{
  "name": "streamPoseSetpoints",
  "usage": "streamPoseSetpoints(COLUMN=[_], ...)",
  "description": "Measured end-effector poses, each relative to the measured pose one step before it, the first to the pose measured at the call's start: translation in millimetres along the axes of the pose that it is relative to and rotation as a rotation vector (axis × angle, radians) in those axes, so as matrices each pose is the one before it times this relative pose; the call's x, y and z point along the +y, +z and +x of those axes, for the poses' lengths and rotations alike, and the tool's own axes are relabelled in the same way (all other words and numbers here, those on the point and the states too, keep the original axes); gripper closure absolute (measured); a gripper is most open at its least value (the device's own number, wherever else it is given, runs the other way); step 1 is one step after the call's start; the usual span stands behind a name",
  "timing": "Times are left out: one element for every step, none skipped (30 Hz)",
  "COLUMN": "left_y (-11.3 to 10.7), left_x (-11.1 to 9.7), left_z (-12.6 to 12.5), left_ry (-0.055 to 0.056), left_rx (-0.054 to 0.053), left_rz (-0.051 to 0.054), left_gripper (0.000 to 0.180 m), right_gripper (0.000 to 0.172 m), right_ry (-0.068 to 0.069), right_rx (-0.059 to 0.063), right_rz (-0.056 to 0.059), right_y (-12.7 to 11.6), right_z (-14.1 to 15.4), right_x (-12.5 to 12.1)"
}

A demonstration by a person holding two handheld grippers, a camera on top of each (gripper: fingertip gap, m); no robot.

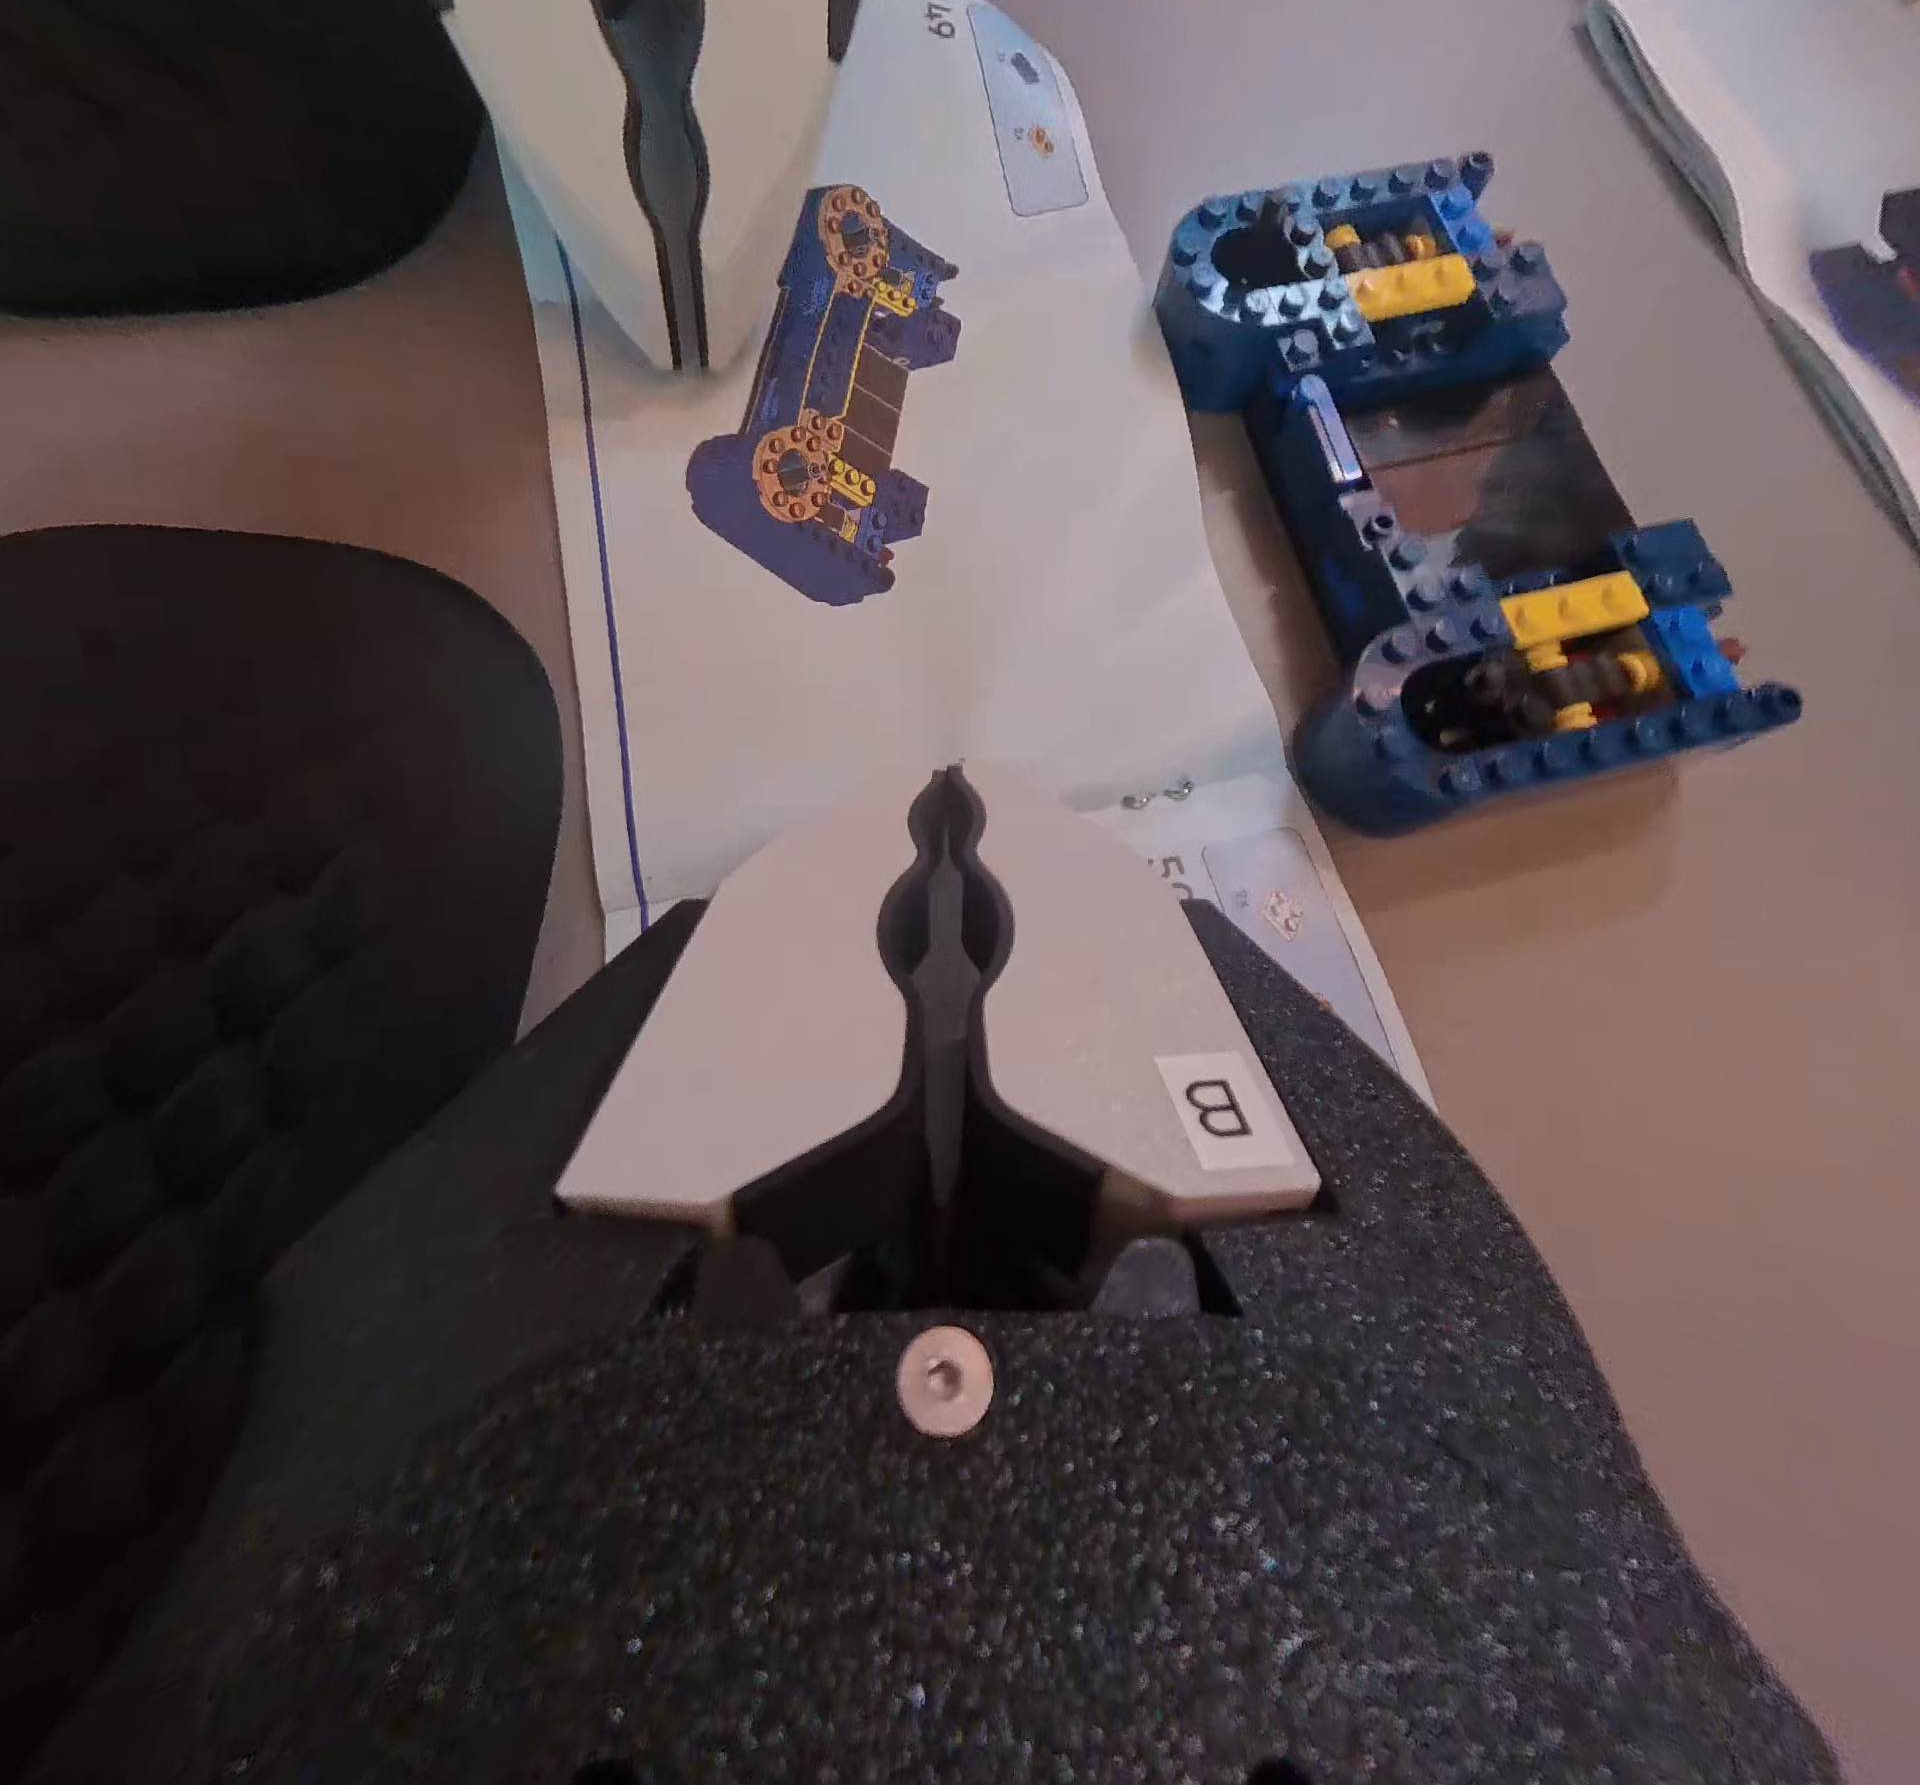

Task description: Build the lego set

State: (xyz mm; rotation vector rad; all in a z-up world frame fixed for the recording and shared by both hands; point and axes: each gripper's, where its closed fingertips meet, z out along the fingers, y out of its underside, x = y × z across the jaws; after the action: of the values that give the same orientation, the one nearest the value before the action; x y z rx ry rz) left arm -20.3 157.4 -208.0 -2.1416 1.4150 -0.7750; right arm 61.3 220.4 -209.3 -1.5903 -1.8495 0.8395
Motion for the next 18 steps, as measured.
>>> streamPoseSetpoints(left_y=[-2.49, -1.90, -1.09, -0.14, 0.43, 0.27, -0.04, -0.12, -0.05, -0.07, -0.08, -0.05, -0.18, -0.79, -1.48, -1.86, -2.07, -2.07], left_x=[2.18, 1.55, 0.91, 0.06, -0.34, -0.26, -0.18, 0.01, -0.25, -0.26, -0.27, -0.63, -1.46, -3.01, -4.52, -5.25, -4.82, -3.29], left_z=[-1.17, -0.49, 0.25, 0.64, 0.75, 0.88, 0.51, 0.34, 0.62, 1.18, 2.01, 2.69, 4.31, 3.30, 1.38, 0.63, 0.27, -0.92], left_ry=[-0.0351, -0.0230, -0.0084, 0.0027, 0.0076, 0.0064, 0.0029, 0.0009, 0.0015, 0.0041, 0.0111, 0.0189, 0.0263, 0.0264, 0.0257, 0.0285, 0.0289, 0.0267], left_rx=[-0.0008, -0.0011, -0.0034, -0.0052, -0.0037, 0.0014, 0.0037, 0.0056, 0.0081, 0.0105, 0.0135, 0.0146, 0.0223, 0.0129, -0.0013, -0.0062, -0.0080, -0.0151], left_rz=[0.0151, 0.0130, 0.0122, 0.0147, 0.0143, 0.0113, 0.0075, 0.0046, 0.0032, 0.0034, 0.0043, 0.0086, 0.0153, 0.0234, 0.0308, 0.0363, 0.0327, 0.0226], left_gripper=[0.177, 0.177, 0.177, 0.176, 0.176, 0.175, 0.175, 0.175, 0.174, 0.173, 0.173, 0.171, 0.170, 0.169, 0.168, 0.168, 0.167, 0.167], right_gripper=[0.172, 0.172, 0.172, 0.168, 0.156, 0.142, 0.122, 0.116, 0.114, 0.115, 0.115, 0.111, 0.107, 0.102, 0.097, 0.095, 0.094, 0.094], right_ry=[0.0153, 0.0136, 0.0119, 0.0043, -0.0182, -0.0243, -0.0203, -0.0311, -0.0364, -0.0334, -0.0341, -0.0360, -0.0231, -0.0057, 0.0050, 0.0068, -0.0007, -0.0137], right_rx=[-0.0042, -0.0067, -0.0094, -0.0264, -0.0584, -0.0364, 0.0165, 0.0267, 0.0410, 0.0642, 0.0607, 0.0190, -0.0181, -0.0307, -0.0445, -0.0537, -0.0408, -0.0198], right_rz=[-0.0001, 0.0000, -0.0001, -0.0024, -0.0253, -0.0511, -0.0464, -0.0172, 0.0120, 0.0082, -0.0244, -0.0538, -0.0626, -0.0530, -0.0326, -0.0238, -0.0295, -0.0286], right_y=[-1.90, -1.29, -0.61, -0.34, -1.40, -2.25, -3.39, -5.08, -5.78, -4.26, -0.53, 4.31, 8.19, 10.68, 11.36, 10.91, 9.49, 7.73], right_z=[0.21, 0.03, -0.25, -2.40, -6.58, -2.69, 6.08, 9.35, 13.39, 19.32, 20.67, 15.28, 9.82, 7.14, 3.67, 0.70, 0.59, 1.31], right_x=[1.78, 1.21, 0.46, -0.17, -0.50, -1.10, -4.91, -10.36, -14.45, -12.92, -6.38, 0.37, 4.03, 3.32, 0.75, -0.29, 0.33, 0.34])
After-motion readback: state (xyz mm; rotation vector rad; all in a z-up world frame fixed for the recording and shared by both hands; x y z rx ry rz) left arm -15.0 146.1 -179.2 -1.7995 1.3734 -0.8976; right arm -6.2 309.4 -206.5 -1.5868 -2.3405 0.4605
